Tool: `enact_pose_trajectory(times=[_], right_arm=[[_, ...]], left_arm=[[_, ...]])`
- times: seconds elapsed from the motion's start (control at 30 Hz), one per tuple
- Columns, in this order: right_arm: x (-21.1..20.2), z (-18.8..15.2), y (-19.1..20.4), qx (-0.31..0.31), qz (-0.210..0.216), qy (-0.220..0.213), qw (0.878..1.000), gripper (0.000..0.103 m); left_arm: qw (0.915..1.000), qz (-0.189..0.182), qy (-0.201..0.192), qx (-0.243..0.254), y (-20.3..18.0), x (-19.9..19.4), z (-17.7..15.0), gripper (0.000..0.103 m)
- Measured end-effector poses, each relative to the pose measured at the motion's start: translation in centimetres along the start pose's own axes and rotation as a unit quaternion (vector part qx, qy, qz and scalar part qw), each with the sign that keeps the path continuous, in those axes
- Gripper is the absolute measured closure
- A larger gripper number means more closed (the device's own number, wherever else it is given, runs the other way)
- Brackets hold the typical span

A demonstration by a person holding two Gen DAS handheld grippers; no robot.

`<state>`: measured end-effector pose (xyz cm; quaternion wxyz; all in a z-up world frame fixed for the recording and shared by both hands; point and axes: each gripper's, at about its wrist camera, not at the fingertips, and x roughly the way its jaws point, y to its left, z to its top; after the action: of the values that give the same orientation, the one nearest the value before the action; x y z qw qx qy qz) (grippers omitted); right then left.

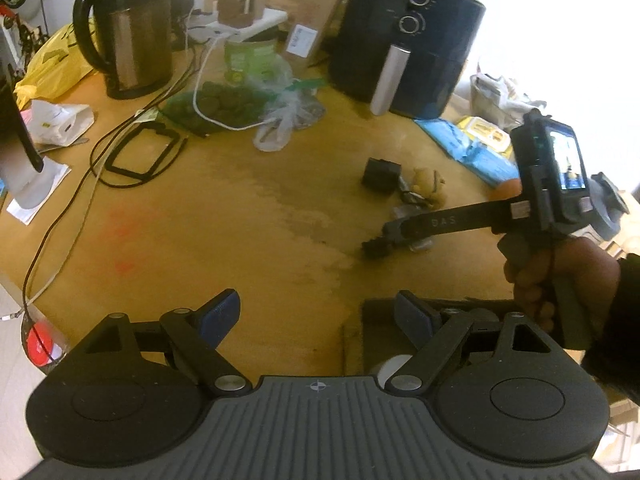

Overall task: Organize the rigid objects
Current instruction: 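Move the right tool to the black power bank on the table, then grasp the black power bank with the right tool while left tool reaches the small black plug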

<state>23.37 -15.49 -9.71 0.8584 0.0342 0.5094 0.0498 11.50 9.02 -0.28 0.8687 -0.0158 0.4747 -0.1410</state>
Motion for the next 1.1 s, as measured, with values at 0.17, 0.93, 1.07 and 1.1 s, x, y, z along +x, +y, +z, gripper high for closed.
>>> enact_pose_trajectory(times=[0.17, 0.93, 1.07, 1.1], right_arm=[[2.2, 0.5, 0.6, -0.01, -0.01, 0.014, 1.0, 0.009], [0.4, 0.8, 1.2, -0.02, -0.019, 0.019, 0.999, 0.032], [-1.2, 0.7, 0.7, -0.008, -0.011, 0.014, 1.0, 0.032], [-1.7, 0.7, 0.6, -0.007, -0.01, 0.013, 1.0, 0.032]], left_arm=[[1.0, 0.002, 0.0, -0.009, 0.9, 0.3, 0.2, 0.018], [0.9996, -0.013, 0.012, 0.02, -0.1, 2.9, 2.1, 0.018], [0.9991, -0.02, 0.019, 0.033, -0.7, 3.8, 2.5, 0.019], [0.9988, -0.022, 0.019, 0.039, -0.9, 4.1, 2.6, 0.019]])
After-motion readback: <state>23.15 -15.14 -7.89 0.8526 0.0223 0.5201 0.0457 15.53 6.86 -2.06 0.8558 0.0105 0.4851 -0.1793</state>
